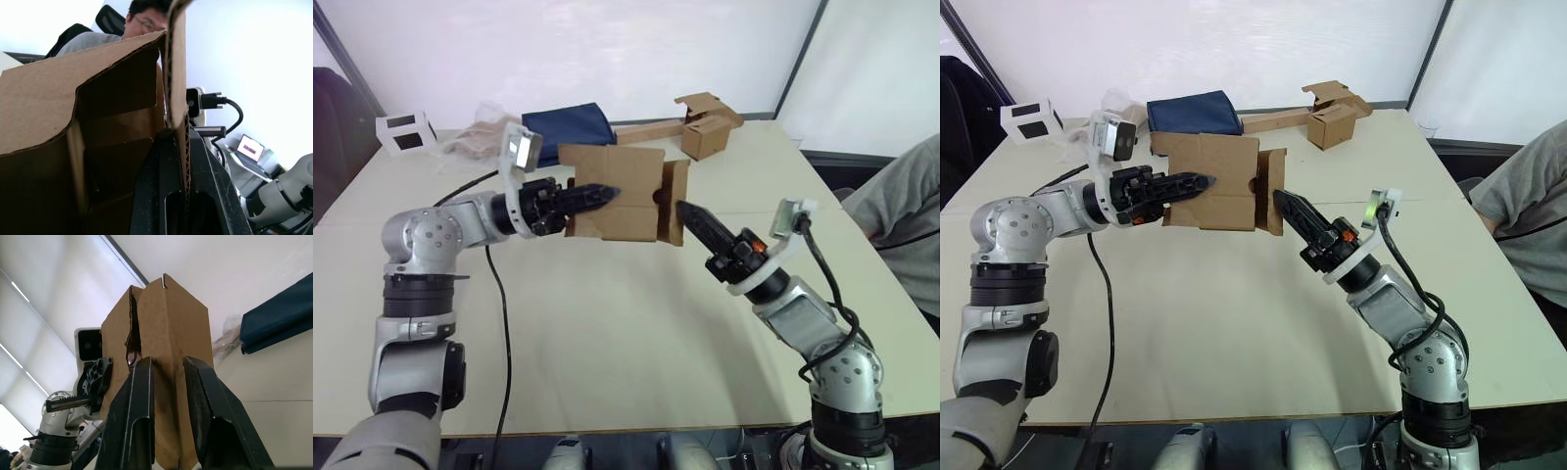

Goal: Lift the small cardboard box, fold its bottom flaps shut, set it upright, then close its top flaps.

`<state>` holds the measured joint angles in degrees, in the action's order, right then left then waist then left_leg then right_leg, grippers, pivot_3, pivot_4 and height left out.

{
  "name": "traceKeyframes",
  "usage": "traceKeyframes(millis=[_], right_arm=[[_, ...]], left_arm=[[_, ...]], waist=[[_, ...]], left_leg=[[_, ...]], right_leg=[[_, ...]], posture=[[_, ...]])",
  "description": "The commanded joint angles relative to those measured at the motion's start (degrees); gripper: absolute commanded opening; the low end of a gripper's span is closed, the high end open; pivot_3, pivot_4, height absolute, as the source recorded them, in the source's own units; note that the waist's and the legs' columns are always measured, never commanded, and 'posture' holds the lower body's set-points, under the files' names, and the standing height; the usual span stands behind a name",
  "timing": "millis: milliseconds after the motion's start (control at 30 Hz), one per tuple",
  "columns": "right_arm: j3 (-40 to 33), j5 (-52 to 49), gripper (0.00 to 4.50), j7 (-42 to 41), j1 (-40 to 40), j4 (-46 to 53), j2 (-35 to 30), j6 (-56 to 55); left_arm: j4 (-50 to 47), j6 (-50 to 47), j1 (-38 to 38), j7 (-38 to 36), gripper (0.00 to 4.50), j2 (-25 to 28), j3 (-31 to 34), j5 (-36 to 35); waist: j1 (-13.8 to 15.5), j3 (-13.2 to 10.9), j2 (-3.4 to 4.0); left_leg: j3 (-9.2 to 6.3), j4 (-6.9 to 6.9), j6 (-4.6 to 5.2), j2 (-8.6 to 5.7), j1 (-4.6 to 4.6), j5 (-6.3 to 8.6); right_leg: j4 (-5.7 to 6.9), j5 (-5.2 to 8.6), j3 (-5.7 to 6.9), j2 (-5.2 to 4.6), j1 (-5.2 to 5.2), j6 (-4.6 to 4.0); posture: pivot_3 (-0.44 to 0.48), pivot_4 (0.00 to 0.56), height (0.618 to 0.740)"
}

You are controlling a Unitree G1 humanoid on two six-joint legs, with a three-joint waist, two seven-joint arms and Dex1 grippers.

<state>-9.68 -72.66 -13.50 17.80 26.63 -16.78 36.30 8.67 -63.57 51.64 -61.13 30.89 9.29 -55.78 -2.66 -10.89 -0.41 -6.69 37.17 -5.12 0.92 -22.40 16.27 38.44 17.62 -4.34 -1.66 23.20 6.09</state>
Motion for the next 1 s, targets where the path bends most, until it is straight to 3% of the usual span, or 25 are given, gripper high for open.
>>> traceKeyframes(millis=[33, 433, 1000], right_arm=[[0.50, 1.90, 0.95, 0.41, 1.37, 1.13, 0.33, -1.09], [3.00, 5.31, 0.95, 2.74, 2.19, 2.94, 2.50, -1.26], [2.80, -5.71, 0.95, 5.76, 0.82, 6.60, 1.65, 1.13]], left_arm=[[-2.18, 0.08, 0.60, 0.21, 0.00, -0.27, 1.28, -1.51], [-4.03, 1.14, -1.45, 0.02, 0.00, -0.55, 0.41, -0.57], [-3.07, 2.82, -2.47, -0.87, 0.00, -0.44, -0.24, 0.57]], waist=[[0.00, 0.00, 0.00], [0.00, 0.00, 0.00], [0.01, 0.00, 0.00]], left_leg=[[0.00, 0.00, 0.00, 0.00, 0.00, 0.00], [0.00, 0.00, 0.00, 0.00, 0.00, 0.00], [0.00, 0.00, 0.00, 0.00, 0.00, 0.00]], right_leg=[[0.00, 0.00, 0.00, 0.00, 0.00, 0.00], [0.00, 0.00, 0.00, 0.00, 0.00, 0.00], [0.00, 0.00, 0.00, -0.01, 0.00, 0.00]], posture=[[0.000, 0.150, 0.740], [0.000, 0.150, 0.740], [0.000, 0.150, 0.740]])
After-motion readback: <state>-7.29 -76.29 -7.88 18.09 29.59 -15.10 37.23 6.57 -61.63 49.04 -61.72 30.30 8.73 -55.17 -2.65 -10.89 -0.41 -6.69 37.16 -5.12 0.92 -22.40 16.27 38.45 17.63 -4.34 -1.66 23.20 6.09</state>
